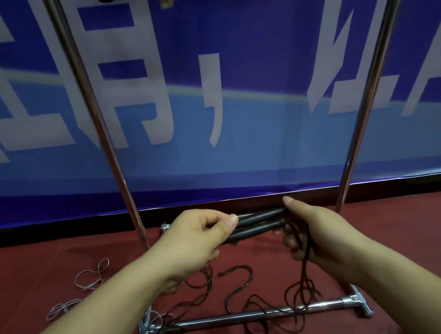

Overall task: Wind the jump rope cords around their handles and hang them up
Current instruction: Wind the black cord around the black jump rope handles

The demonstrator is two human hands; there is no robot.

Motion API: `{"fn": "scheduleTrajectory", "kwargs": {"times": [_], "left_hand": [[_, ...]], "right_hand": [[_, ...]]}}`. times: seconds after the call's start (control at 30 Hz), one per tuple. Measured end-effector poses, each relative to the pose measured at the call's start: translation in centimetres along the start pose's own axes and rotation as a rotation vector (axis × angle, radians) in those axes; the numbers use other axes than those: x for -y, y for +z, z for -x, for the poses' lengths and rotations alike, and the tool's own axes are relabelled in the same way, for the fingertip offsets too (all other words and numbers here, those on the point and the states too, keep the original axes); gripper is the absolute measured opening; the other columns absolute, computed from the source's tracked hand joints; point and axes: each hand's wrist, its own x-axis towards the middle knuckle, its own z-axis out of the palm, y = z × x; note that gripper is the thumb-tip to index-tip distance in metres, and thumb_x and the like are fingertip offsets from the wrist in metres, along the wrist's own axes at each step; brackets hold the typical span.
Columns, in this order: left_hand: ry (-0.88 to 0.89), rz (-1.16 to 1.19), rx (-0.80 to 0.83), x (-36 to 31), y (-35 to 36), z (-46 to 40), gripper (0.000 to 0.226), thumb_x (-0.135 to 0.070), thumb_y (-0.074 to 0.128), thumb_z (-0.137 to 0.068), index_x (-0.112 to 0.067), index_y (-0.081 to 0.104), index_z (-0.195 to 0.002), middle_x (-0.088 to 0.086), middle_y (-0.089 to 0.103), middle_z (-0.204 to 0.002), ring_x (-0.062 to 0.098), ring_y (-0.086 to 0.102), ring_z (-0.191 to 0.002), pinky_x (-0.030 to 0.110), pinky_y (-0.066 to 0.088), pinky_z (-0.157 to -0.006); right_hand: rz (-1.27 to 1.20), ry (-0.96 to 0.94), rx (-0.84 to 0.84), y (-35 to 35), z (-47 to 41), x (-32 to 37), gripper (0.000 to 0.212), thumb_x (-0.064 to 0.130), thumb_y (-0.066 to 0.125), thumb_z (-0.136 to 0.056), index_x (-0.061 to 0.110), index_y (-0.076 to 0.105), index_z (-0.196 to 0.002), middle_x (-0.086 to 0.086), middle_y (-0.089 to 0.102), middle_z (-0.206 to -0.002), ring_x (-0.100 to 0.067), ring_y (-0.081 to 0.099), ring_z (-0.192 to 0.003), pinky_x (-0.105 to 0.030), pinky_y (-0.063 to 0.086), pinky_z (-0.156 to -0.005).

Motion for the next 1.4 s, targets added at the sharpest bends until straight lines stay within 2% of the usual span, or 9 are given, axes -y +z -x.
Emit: {"fn": "scheduleTrajectory", "kwargs": {"times": [0.1, 0.23, 0.37, 0.47, 0.63, 0.9, 1.0, 1.2, 1.4], "left_hand": [[-0.026, 0.004, -0.119, -0.3, 0.3, -0.2, 0.027, -0.041, 0.057, -0.097, -0.021, 0.073, -0.104, -0.019, 0.049, -0.046, 0.000, 0.041, -0.035, 0.011, 0.034, -0.042], [0.013, -0.049, -0.353, 0.7, 0.0, -0.7, 0.022, -0.048, 0.067, -0.091, -0.028, 0.076, -0.089, -0.011, 0.070, -0.083, 0.004, 0.059, -0.072, 0.023, 0.045, -0.069], [0.006, 0.255, -0.485, 0.6, 0.2, -1.3, 0.024, -0.037, 0.073, -0.089, -0.018, 0.069, -0.102, 0.001, 0.059, -0.085, 0.011, 0.050, -0.059, 0.025, 0.044, -0.054], [-0.078, 0.738, -0.424, -0.3, 0.3, -1.0, 0.037, -0.037, 0.072, -0.089, -0.010, 0.058, -0.108, 0.007, 0.059, -0.088, 0.014, 0.060, -0.062, 0.024, 0.053, -0.054], [-0.179, 0.507, -0.101, -0.1, 2.8, 0.4, 0.042, -0.043, 0.061, -0.092, -0.007, 0.069, -0.113, 0.006, 0.076, -0.105, 0.017, 0.070, -0.097, 0.038, 0.051, -0.094], [-0.118, 0.928, -0.357, 0.2, 2.1, -1.6, 0.021, -0.023, 0.040, -0.108, -0.008, 0.054, -0.103, 0.013, 0.072, -0.089, 0.026, 0.074, -0.081, 0.043, 0.057, -0.080], [-0.055, 0.658, -0.516, 1.3, 0.0, -2.0, 0.020, -0.024, 0.043, -0.108, -0.007, 0.052, -0.101, 0.010, 0.062, -0.079, 0.022, 0.069, -0.063, 0.038, 0.060, -0.062], [0.053, -0.073, -0.365, 3.9, -1.0, -2.2, 0.019, -0.027, 0.051, -0.104, -0.011, 0.054, -0.095, 0.006, 0.057, -0.070, 0.017, 0.059, -0.055, 0.030, 0.050, -0.048], [0.010, -0.184, -0.174, 4.0, -0.8, -1.8, 0.031, -0.038, 0.042, -0.106, -0.014, 0.062, -0.106, 0.000, 0.048, -0.057, 0.015, 0.047, -0.046, 0.026, 0.042, -0.052]], "right_hand": [[-0.032, 0.038, 0.073, 0.8, 0.5, -0.4, 0.023, 0.033, 0.050, -0.101, 0.014, 0.059, -0.091, -0.008, 0.058, -0.068, -0.014, 0.039, -0.049, -0.028, 0.026, -0.051], [-0.057, 0.104, 0.147, 1.7, 1.1, -0.7, 0.016, 0.025, 0.048, -0.100, 0.014, 0.058, -0.095, -0.007, 0.057, -0.068, -0.014, 0.036, -0.049, -0.029, 0.026, -0.052], [-0.050, 0.061, 0.216, 2.3, 1.5, -0.9, 0.019, 0.014, 0.046, -0.100, 0.010, 0.064, -0.093, -0.005, 0.057, -0.071, -0.012, 0.036, -0.052, -0.030, 0.026, -0.055], [-0.085, -0.031, 0.210, 2.6, 1.3, -1.2, 0.025, 0.014, 0.046, -0.101, 0.008, 0.070, -0.102, -0.004, 0.060, -0.076, -0.011, 0.038, -0.055, -0.028, 0.031, -0.056], [-0.022, -0.152, 0.203, 3.1, 1.3, -1.8, 0.028, 0.020, 0.048, -0.102, 0.012, 0.073, -0.114, -0.003, 0.061, -0.081, -0.008, 0.042, -0.057, -0.025, 0.035, -0.057], [0.308, 0.101, 0.258, 3.6, 2.8, -2.1, 0.058, 0.052, 0.041, -0.100, 0.003, 0.070, -0.095, -0.003, 0.053, -0.060, -0.016, 0.048, -0.049, -0.024, 0.033, -0.043], [0.385, 0.163, 0.228, 2.6, 2.8, -1.8, 0.060, 0.057, 0.037, -0.100, 0.007, 0.067, -0.086, 0.001, 0.043, -0.054, -0.020, 0.053, -0.053, -0.024, 0.037, -0.047], [0.448, 0.057, 0.319, 0.7, 2.0, -1.5, 0.014, 0.019, 0.064, -0.095, 0.005, 0.068, -0.093, -0.001, 0.046, -0.056, -0.013, 0.042, -0.048, -0.025, 0.037, -0.047], [1.138, -0.259, 0.083, -0.8, 0.8, -1.4, 0.048, 0.061, 0.068, -0.081, 0.015, 0.063, -0.070, 0.010, 0.048, -0.055, -0.002, 0.042, -0.049, -0.017, 0.036, -0.051]]}}
